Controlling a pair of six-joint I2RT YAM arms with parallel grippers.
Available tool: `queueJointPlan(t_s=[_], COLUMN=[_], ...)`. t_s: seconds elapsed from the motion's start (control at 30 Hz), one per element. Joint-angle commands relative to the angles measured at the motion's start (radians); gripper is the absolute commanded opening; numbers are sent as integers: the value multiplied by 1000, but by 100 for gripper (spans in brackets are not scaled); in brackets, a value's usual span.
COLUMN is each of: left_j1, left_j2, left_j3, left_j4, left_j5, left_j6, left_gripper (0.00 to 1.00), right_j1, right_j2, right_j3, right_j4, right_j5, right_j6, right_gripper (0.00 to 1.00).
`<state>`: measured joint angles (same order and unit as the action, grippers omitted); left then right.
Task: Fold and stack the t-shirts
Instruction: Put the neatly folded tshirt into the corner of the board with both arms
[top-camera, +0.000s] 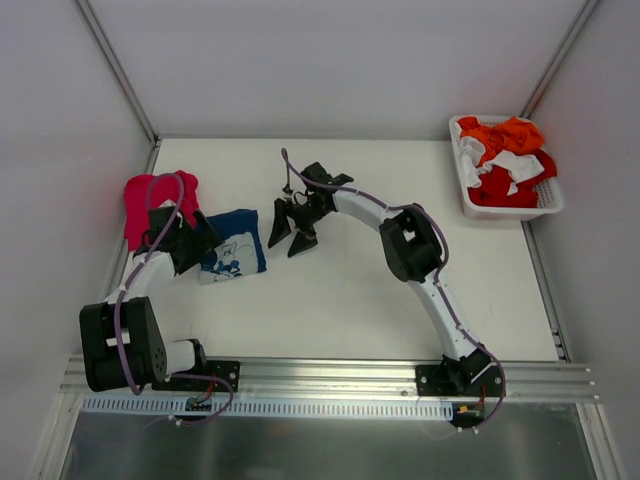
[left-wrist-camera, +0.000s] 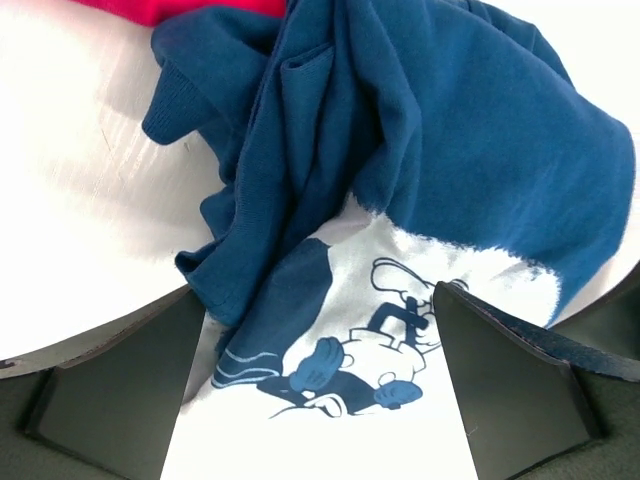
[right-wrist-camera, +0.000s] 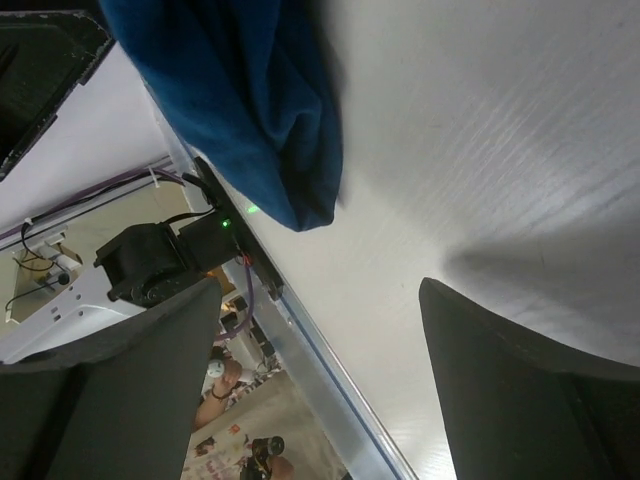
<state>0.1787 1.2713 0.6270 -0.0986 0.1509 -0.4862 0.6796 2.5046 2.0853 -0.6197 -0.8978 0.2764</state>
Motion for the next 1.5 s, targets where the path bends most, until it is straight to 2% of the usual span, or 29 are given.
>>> queueJointPlan(t_s=[0.0, 0.17, 0.2, 0.27, 0.33, 0.4, 0.6, 0.87, 1.03, 1.13, 1.17, 1.27, 1.3, 1.47], left_j1=[8, 5, 7, 10, -1, -1, -4, -21, -25, -25, -25, -25, -25, -25], left_j2=[-18, -96, -105, -125, -173, -220, -141, -72, -38, 31, 68, 123, 135, 246], left_j3=[59, 103, 108, 170, 204, 191, 191, 39, -23, -24, -26, -55, -62, -70], left_j4=[-72, -133, -159, -277, -315, -322, -372, -365, -228, -118, -86, 84, 176, 321], left_j5=[4, -97, -159, -179, -180, -261, -332, -355, -294, -179, -95, 37, 62, 183], left_j6=[-28, 9, 9, -22, -31, -34, -72, -163, -163, -137, -137, -164, -172, -190], left_gripper=[99, 99, 99, 99, 99, 99, 99, 99, 99, 99, 99, 99, 99, 99], right_j1=[6, 8, 11, 23, 31, 35, 38, 43, 55, 57, 58, 67, 69, 83], right_j2=[-150, -213, -246, -286, -341, -380, -452, -449, -469, -461, -460, -457, -452, -444], right_j3=[1, -46, -74, -175, -275, -338, -562, -571, -594, -599, -602, -613, -619, -645], right_j4=[-28, -49, -31, 17, 73, 110, 332, 374, 419, 431, 442, 449, 449, 449], right_j5=[48, 175, 210, 275, 310, 362, 320, 284, 284, 284, 286, 286, 287, 310], right_j6=[-11, -107, -143, -169, -189, -190, -129, -123, -125, -125, -123, -126, -131, -143], right_gripper=[84, 84, 84, 84, 84, 84, 84, 84, 84, 84, 84, 84, 84, 84])
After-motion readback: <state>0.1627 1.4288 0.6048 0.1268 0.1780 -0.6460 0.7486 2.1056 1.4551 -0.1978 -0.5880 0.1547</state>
